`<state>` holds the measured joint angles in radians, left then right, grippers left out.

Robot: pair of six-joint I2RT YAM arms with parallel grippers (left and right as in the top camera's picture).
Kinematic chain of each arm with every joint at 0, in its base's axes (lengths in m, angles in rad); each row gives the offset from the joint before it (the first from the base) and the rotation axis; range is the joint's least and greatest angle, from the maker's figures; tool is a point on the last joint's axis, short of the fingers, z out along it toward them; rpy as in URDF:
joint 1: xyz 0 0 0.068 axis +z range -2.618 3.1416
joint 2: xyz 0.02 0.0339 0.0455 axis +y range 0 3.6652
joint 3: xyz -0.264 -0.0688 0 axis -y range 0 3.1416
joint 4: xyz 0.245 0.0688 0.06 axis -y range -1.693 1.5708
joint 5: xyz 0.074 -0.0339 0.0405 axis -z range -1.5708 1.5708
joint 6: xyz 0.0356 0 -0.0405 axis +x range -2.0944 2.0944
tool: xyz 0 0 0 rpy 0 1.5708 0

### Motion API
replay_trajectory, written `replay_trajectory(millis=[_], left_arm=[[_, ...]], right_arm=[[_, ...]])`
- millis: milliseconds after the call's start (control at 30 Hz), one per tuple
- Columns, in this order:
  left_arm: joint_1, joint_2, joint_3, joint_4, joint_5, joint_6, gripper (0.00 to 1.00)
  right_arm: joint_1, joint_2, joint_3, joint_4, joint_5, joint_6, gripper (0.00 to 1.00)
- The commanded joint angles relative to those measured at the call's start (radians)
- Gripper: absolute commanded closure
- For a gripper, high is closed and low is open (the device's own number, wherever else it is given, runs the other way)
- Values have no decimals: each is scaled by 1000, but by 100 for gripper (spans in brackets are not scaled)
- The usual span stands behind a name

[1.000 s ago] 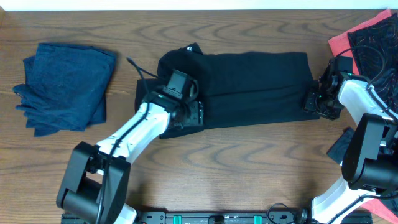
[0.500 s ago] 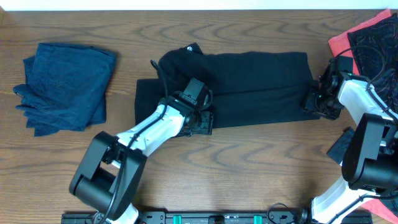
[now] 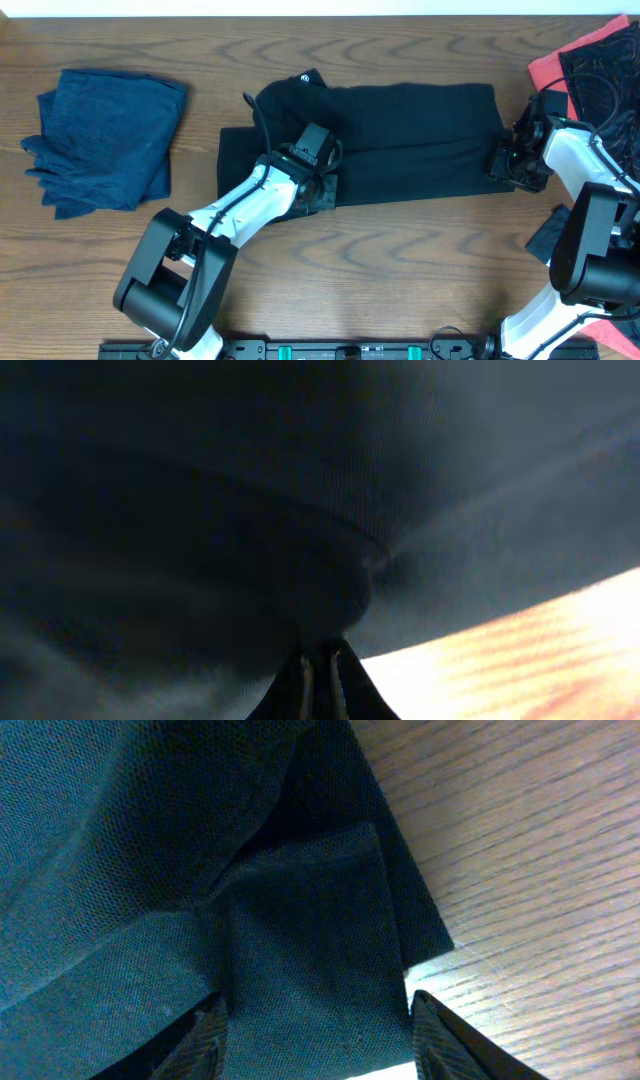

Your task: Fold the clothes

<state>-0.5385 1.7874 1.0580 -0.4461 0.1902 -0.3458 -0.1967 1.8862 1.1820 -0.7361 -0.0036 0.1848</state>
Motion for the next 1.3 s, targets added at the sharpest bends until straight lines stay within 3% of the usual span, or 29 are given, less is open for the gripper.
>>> replay_trajectory(millis=[0, 567, 767, 800, 900, 1000, 1167, 1267], left_arm=[[28, -53, 69, -1, -116, 14, 94], [59, -56, 101, 240, -154, 35, 94], [59, -54, 100, 261, -154, 35, 93], [59, -54, 98, 256, -154, 35, 89], [60, -54, 98, 222, -154, 61, 46], [73, -55, 98, 161, -169, 95, 23], [130, -56, 98, 49, -210, 65, 22], [166, -56, 98, -6, -210, 34, 28]], right_arm=[[8, 10, -6, 3, -1, -7, 43], [7, 10, -6, 3, 0, -7, 44], [7, 10, -6, 3, 0, -7, 44], [7, 10, -6, 3, 0, -7, 44], [7, 10, -6, 3, 0, -7, 44], [7, 10, -6, 2, 0, -7, 44], [7, 10, -6, 3, 0, -8, 44], [7, 10, -6, 3, 0, -8, 43]])
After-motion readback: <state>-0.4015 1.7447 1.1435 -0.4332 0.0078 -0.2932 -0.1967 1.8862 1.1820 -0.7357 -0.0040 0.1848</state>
